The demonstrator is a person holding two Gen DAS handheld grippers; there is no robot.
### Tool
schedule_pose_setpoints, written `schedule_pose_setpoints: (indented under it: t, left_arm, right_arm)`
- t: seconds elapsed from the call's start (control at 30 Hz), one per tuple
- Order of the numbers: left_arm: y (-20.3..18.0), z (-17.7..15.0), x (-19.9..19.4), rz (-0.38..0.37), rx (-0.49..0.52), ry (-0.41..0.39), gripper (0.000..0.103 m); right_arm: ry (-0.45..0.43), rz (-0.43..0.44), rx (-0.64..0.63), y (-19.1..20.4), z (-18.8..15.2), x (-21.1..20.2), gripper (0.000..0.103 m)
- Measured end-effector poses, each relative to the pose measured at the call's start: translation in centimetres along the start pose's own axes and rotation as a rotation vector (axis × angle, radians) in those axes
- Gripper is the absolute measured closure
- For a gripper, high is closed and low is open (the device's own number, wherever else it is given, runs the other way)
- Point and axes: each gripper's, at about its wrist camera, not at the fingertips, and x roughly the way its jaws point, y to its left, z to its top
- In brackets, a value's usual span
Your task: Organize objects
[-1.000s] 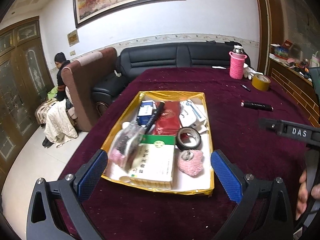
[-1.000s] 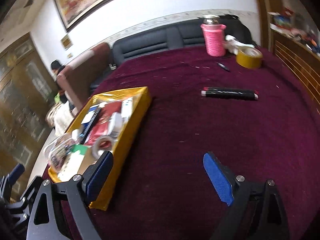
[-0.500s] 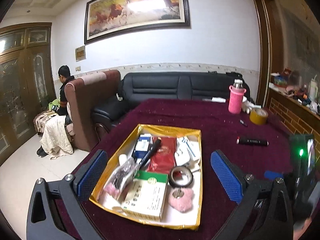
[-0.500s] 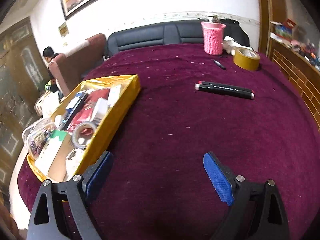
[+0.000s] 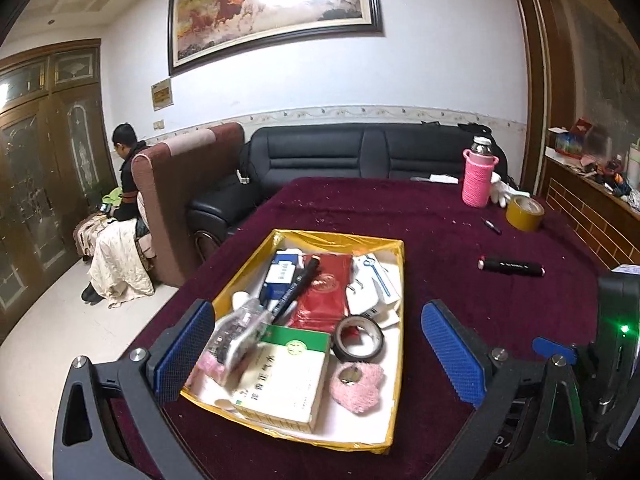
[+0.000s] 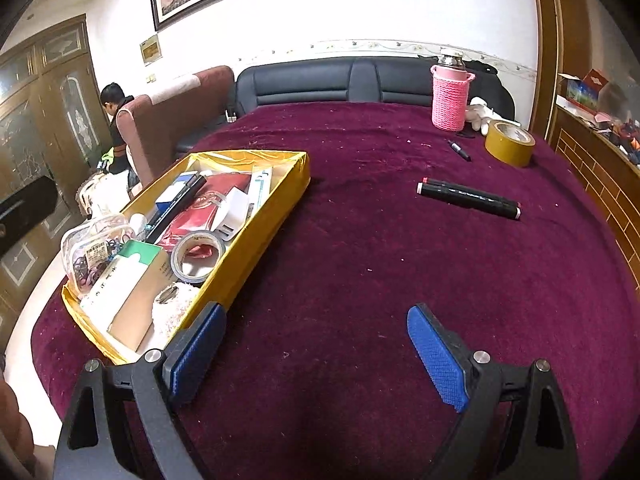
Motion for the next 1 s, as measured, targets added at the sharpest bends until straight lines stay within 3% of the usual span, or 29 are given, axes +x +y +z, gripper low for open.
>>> schedule_pose_setpoints:
  t: [0.27, 0.47, 1.0]
  left_arm:
    - [-0.6, -0.5, 0.7, -0.031, -0.038, 0.064, 0.000]
    - [-1.3, -0.8, 0.0, 0.013, -0.004, 0.047, 0.000]
    - [0.1, -1.5, -0.1, 0.009, -0.027, 0.060, 0.000]
  right_arm:
    - [0.000, 0.001, -0.048, 0.4, -1.0, -0.5, 0.008]
    - [-0.018, -0.009, -0.111, 1.6, -1.7, -1.0, 0.006]
    - [-0.013, -0.011, -0.181, 4.1, -2.3, -1.1, 0.004]
